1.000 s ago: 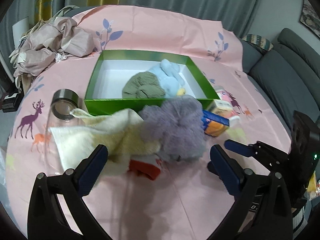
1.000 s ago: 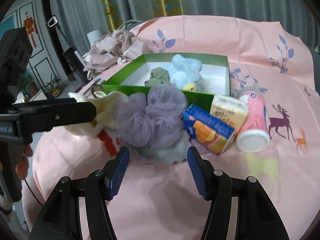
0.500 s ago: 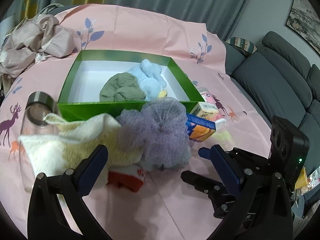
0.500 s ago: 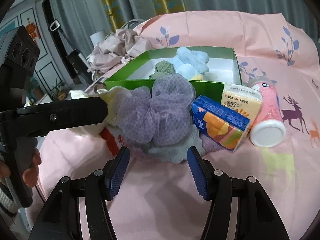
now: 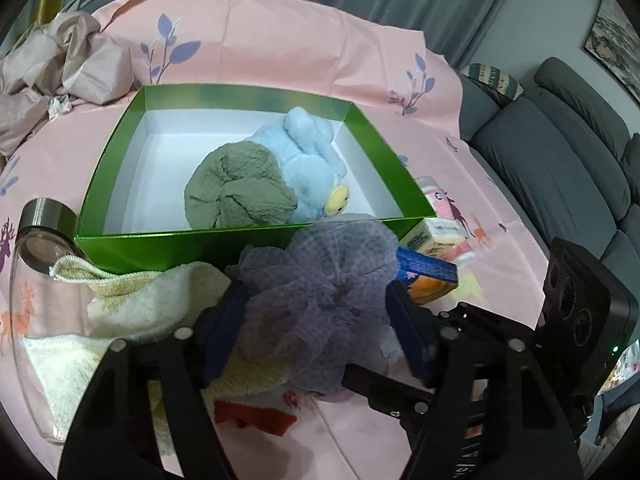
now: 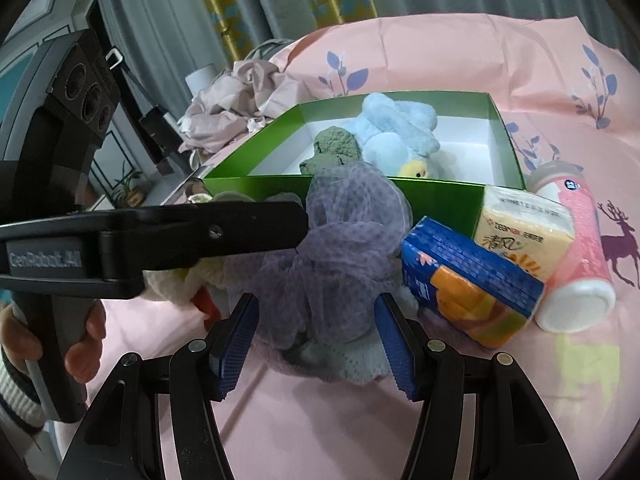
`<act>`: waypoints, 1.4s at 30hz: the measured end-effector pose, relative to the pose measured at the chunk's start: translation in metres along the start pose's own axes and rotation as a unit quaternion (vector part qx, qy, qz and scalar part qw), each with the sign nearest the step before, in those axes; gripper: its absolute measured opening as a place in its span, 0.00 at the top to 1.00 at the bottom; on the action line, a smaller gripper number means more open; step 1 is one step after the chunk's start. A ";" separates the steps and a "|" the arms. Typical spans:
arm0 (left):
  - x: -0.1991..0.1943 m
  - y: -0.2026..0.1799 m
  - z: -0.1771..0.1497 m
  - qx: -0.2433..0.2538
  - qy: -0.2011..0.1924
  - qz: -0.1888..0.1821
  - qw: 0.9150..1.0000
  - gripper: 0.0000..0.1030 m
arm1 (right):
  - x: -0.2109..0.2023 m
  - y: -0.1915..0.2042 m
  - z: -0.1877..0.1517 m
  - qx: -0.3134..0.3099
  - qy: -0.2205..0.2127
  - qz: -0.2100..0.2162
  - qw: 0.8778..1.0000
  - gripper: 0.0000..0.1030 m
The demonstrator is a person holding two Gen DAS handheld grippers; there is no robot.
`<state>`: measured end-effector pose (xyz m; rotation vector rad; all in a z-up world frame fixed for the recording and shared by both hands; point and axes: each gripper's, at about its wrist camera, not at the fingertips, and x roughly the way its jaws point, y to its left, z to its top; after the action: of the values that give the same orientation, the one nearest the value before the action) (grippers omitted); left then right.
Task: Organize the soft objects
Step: 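Grasp the lavender mesh bath puff with the right gripper, then place the lavender bath puff into the box and open the right gripper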
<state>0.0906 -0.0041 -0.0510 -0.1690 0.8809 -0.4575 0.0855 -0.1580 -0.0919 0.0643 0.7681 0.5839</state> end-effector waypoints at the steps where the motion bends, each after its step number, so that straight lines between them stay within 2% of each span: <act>1: 0.001 0.002 0.000 -0.004 0.003 0.001 1.000 0.41 | 0.002 -0.001 0.001 0.000 0.001 -0.001 1.000 0.41; 3: 0.005 0.006 -0.001 -0.011 0.013 0.004 1.000 0.54 | 0.004 -0.001 0.002 -0.003 0.005 -0.002 1.000 0.41; 5: 0.007 0.009 -0.002 -0.017 0.022 0.005 1.000 0.66 | 0.005 -0.001 0.002 -0.008 0.004 -0.010 1.000 0.46; 7: 0.009 0.010 -0.005 -0.020 0.029 0.001 0.999 0.73 | 0.007 -0.001 0.003 -0.011 0.005 -0.008 1.000 0.67; 8: 0.009 0.011 -0.005 -0.020 0.031 -0.004 0.999 0.77 | 0.007 -0.002 0.003 -0.011 0.003 -0.008 1.000 0.72; 9: 0.010 0.011 -0.006 -0.022 0.034 -0.009 0.999 0.80 | 0.006 -0.001 0.002 -0.012 0.002 -0.008 1.000 0.81; 12: 0.010 0.011 -0.007 -0.032 0.038 -0.018 0.999 0.89 | 0.006 0.002 0.004 -0.017 -0.001 -0.009 1.000 0.88; 13: 0.008 0.011 -0.008 -0.036 0.037 -0.021 0.998 0.89 | 0.006 0.004 0.004 -0.017 -0.002 -0.008 1.000 0.90; 17: -0.007 0.009 -0.010 -0.044 0.023 -0.036 0.998 0.89 | -0.007 0.011 0.004 -0.025 -0.019 -0.005 1.000 0.90; 21: -0.032 -0.002 -0.013 -0.032 -0.004 -0.042 0.999 0.89 | -0.026 0.020 0.005 -0.034 -0.038 -0.003 0.999 0.90; 30: -0.076 -0.018 -0.003 -0.009 -0.057 -0.030 0.998 0.90 | -0.058 0.045 0.019 -0.065 -0.082 -0.015 0.994 0.90; 35: -0.084 -0.016 0.015 -0.004 -0.069 -0.023 0.997 0.90 | -0.063 0.053 0.033 -0.089 -0.095 -0.026 0.991 0.90; 42: -0.076 -0.001 0.061 -0.010 -0.078 -0.013 0.997 0.91 | -0.050 0.049 0.077 -0.100 -0.112 -0.034 0.988 0.90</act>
<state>0.0960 0.0266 0.0413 -0.2306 0.7315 -0.4533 0.0860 -0.1310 0.0085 -0.0803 0.4879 0.5762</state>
